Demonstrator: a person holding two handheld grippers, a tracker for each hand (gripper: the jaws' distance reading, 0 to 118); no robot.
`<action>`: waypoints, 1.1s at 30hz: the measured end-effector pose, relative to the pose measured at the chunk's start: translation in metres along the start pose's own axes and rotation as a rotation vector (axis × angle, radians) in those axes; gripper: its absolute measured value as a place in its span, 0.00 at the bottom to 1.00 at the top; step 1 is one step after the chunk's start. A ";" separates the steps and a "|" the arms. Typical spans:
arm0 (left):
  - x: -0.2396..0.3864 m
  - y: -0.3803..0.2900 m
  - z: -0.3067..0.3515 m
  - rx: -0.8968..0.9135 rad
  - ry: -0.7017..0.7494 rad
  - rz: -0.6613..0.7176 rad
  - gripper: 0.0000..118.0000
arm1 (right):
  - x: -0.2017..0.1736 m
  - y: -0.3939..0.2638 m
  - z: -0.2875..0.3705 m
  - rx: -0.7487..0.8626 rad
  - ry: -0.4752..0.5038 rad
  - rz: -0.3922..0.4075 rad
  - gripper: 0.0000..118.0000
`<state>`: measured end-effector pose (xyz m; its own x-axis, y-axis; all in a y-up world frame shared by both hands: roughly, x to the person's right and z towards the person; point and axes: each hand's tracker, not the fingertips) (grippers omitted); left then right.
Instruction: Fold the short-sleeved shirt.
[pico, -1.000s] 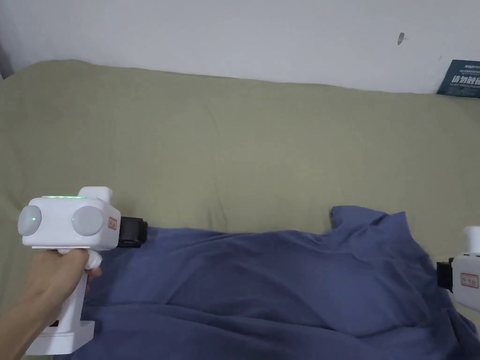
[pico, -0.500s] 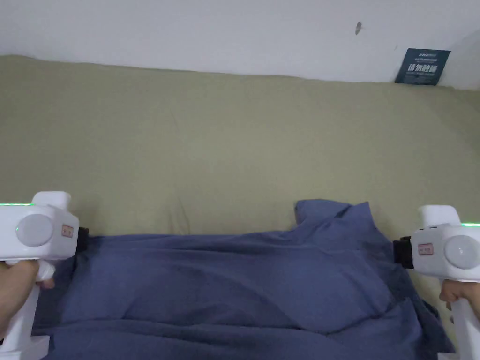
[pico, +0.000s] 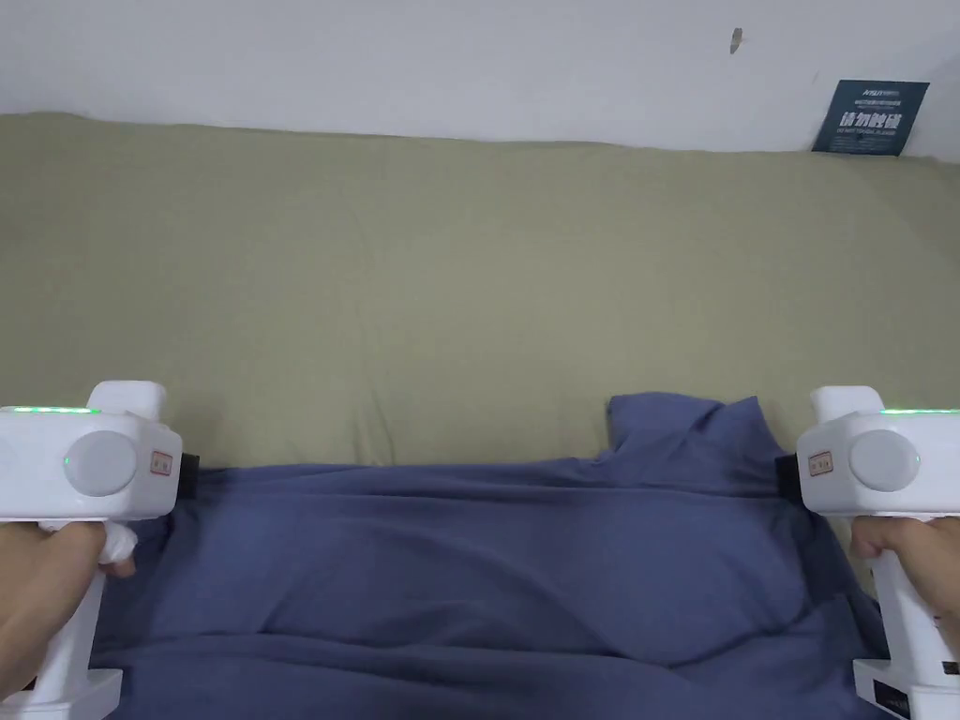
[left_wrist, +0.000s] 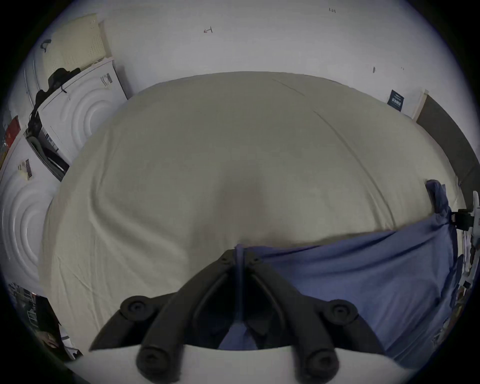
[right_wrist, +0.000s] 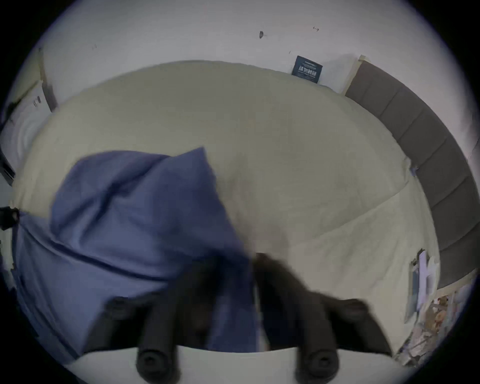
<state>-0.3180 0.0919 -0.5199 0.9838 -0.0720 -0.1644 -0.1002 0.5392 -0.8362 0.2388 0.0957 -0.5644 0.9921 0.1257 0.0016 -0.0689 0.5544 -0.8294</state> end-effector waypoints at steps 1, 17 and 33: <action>-0.001 0.001 0.007 0.006 -0.007 0.005 0.05 | 0.001 0.000 0.007 0.020 -0.003 0.025 0.05; -0.051 -0.119 0.179 0.177 -0.111 0.026 0.05 | 0.043 -0.125 0.208 0.235 0.109 -0.056 0.05; -0.053 -0.211 0.159 0.038 -0.097 0.033 0.05 | 0.036 -0.245 0.180 0.075 0.053 -0.024 0.05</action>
<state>-0.3253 0.1159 -0.2516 0.9900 0.0265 -0.1385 -0.1287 0.5715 -0.8104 0.2721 0.1119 -0.2603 0.9976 0.0685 -0.0101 -0.0503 0.6168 -0.7855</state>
